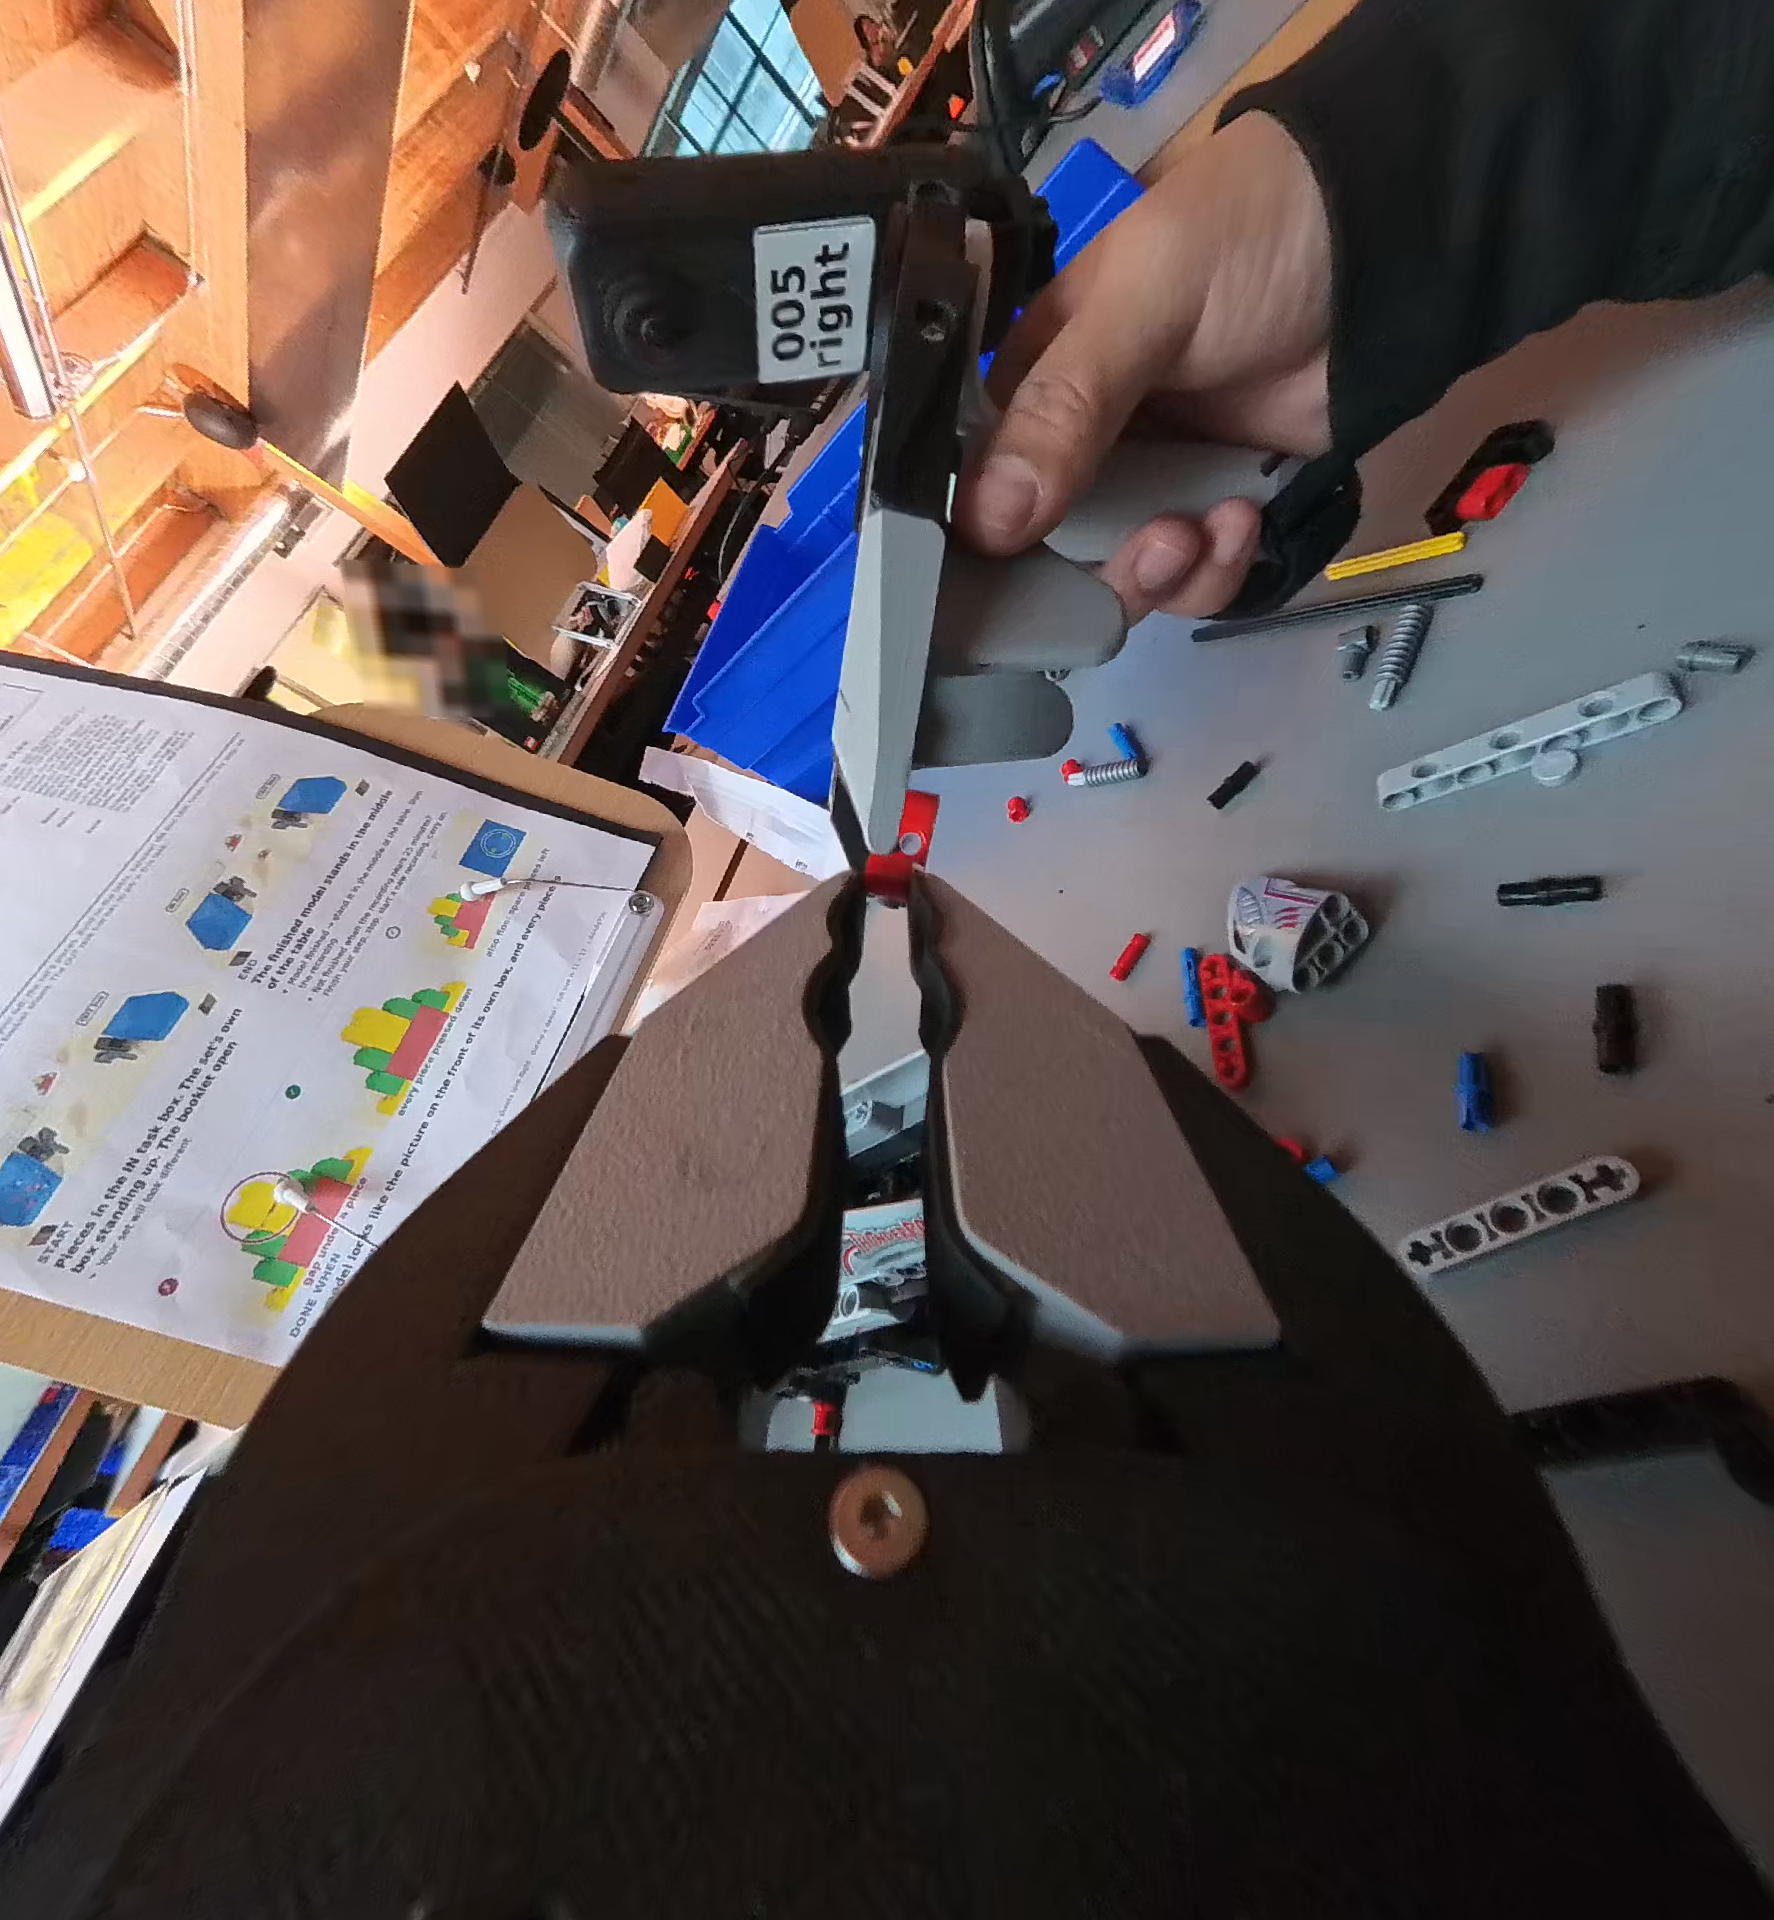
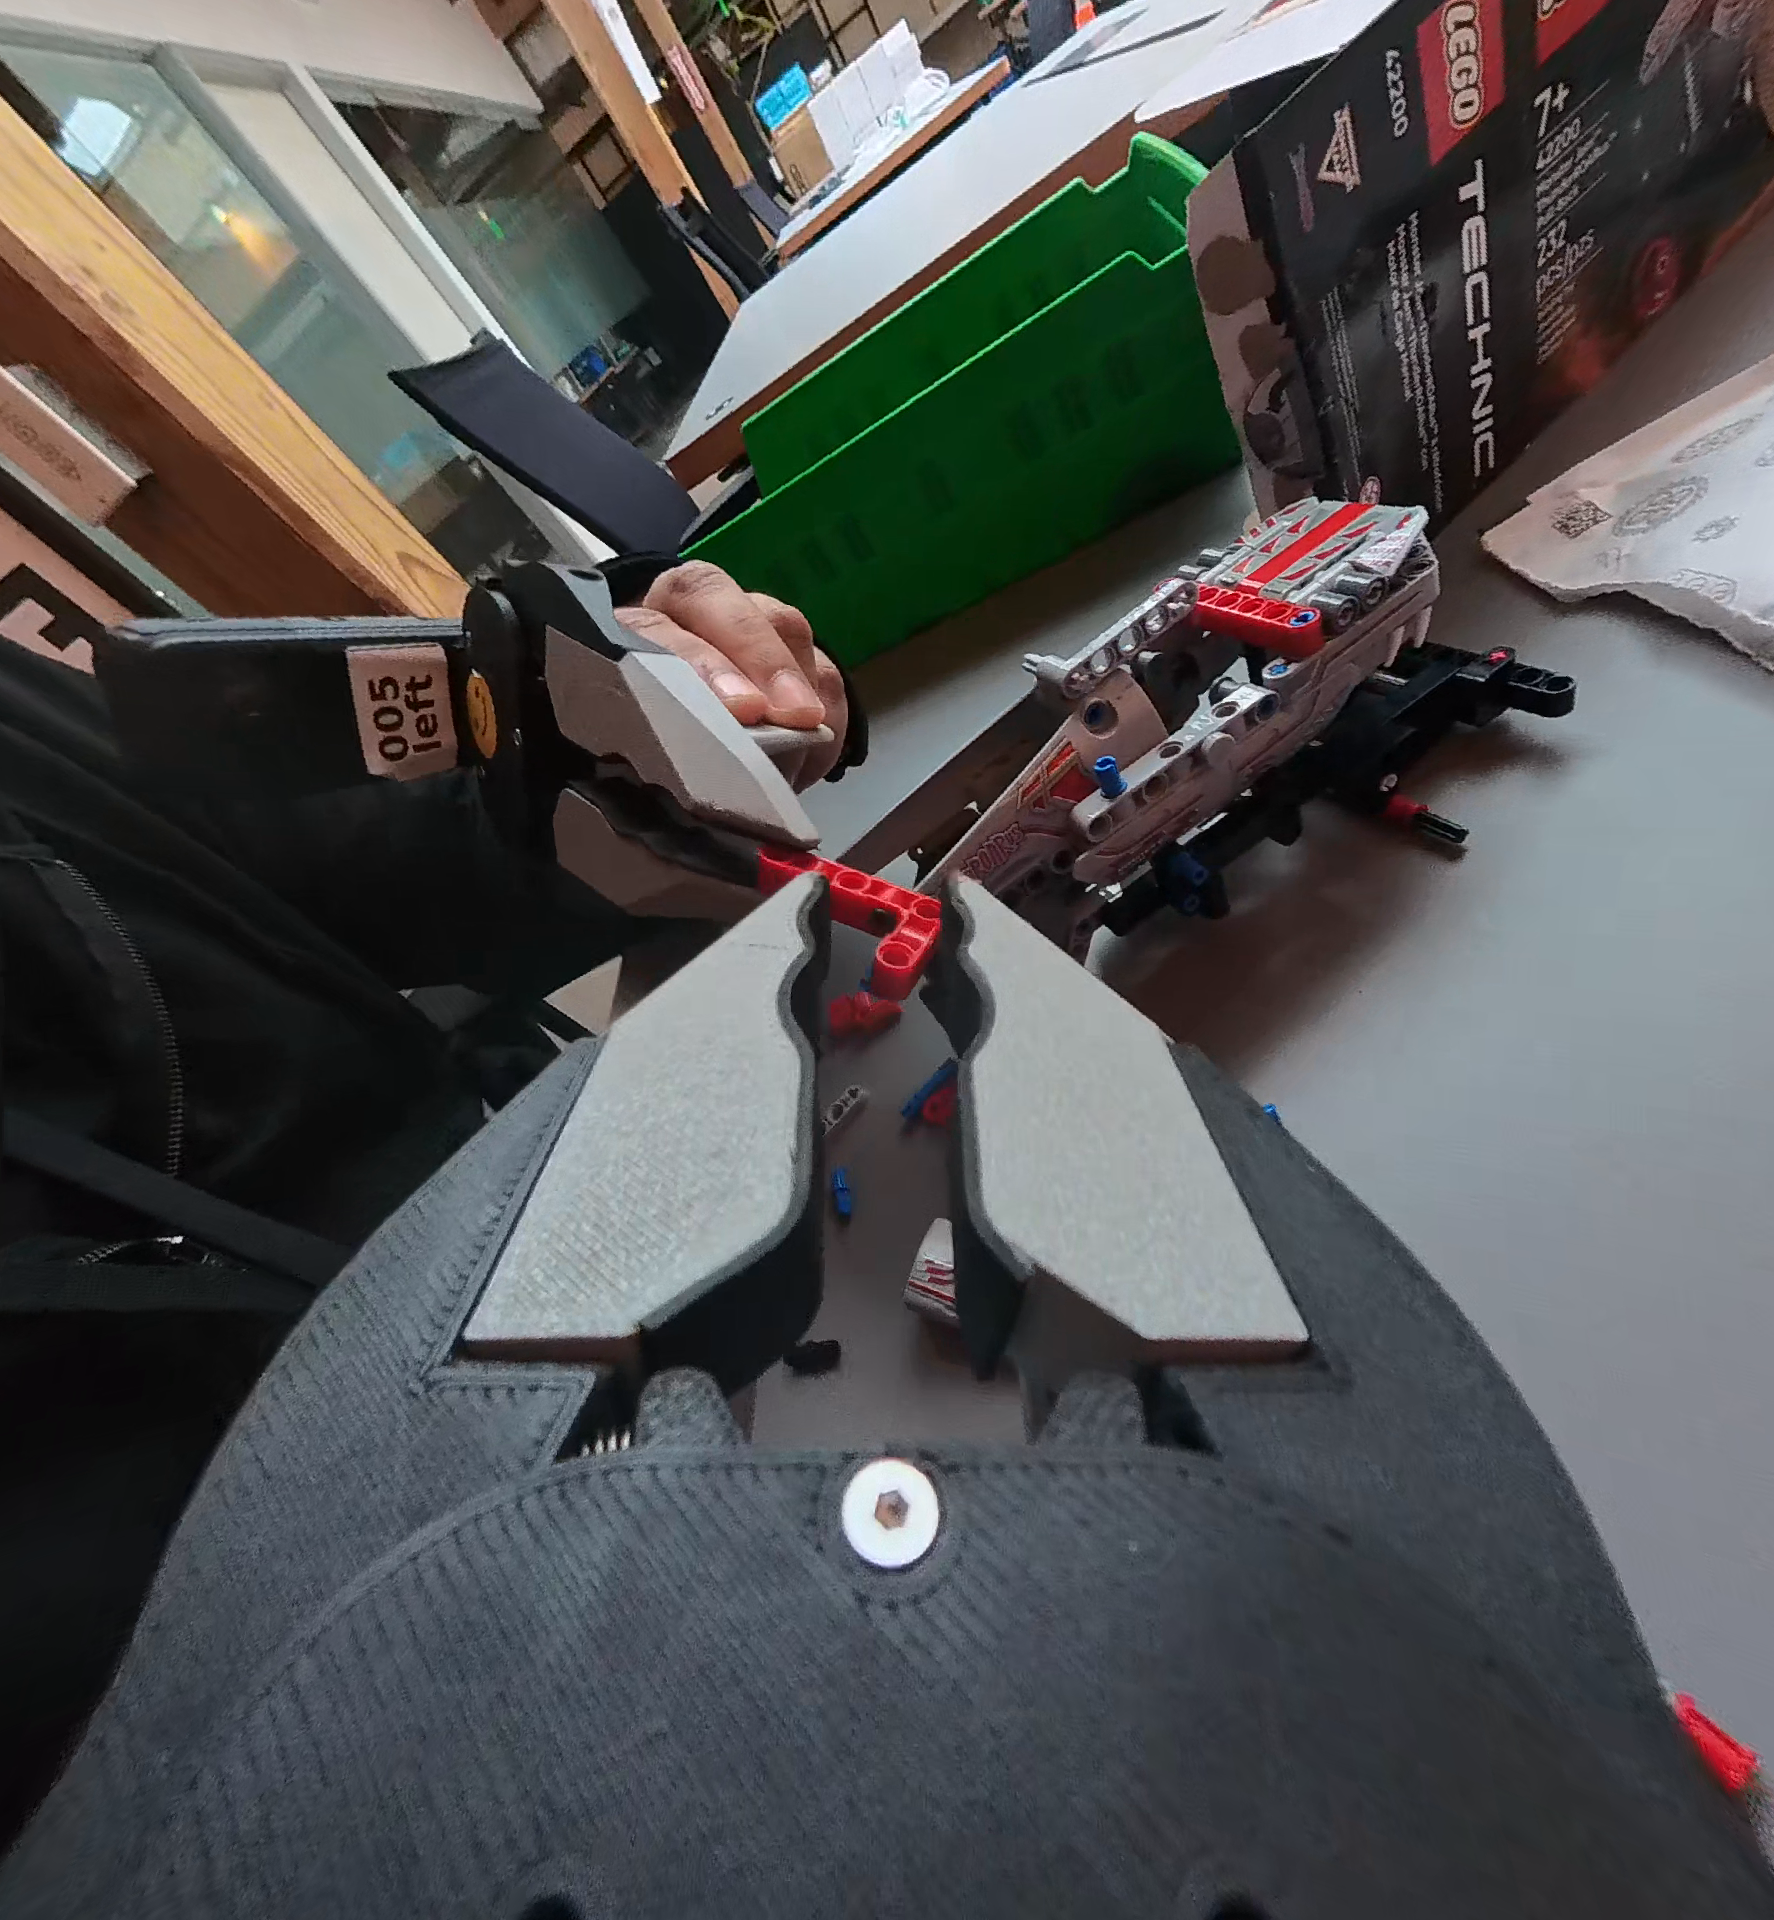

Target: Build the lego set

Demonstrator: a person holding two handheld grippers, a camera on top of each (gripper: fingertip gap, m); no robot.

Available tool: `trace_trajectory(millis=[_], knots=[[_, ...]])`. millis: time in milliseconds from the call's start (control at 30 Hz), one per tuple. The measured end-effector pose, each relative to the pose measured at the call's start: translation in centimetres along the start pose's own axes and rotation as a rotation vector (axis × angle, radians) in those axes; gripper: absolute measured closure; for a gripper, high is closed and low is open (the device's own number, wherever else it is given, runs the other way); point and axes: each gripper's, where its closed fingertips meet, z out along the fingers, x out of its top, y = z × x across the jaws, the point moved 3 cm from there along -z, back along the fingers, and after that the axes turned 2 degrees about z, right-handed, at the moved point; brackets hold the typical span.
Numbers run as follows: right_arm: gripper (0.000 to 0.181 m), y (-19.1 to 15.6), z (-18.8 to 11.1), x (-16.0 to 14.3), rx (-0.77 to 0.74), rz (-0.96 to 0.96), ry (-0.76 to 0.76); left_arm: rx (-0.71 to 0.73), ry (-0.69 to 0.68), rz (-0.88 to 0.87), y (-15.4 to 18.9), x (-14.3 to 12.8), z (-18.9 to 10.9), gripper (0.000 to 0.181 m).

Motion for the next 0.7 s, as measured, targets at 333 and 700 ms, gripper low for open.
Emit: trace_trajectory(millis=[333, 700], knots=[[0.136, 0.7, -0.1, -0.7, -0.027, 0.018, -0.058, 0.013, 0.003, -0.004, 0.0, 0.2, 0.1, 0.175], [0.164, -0.3, -0.4, 0.1, 0.172, 0.139, 0.044, 0.008, 0.032, -0.115, -0.7, -0.1, -0.1, 0.175]])
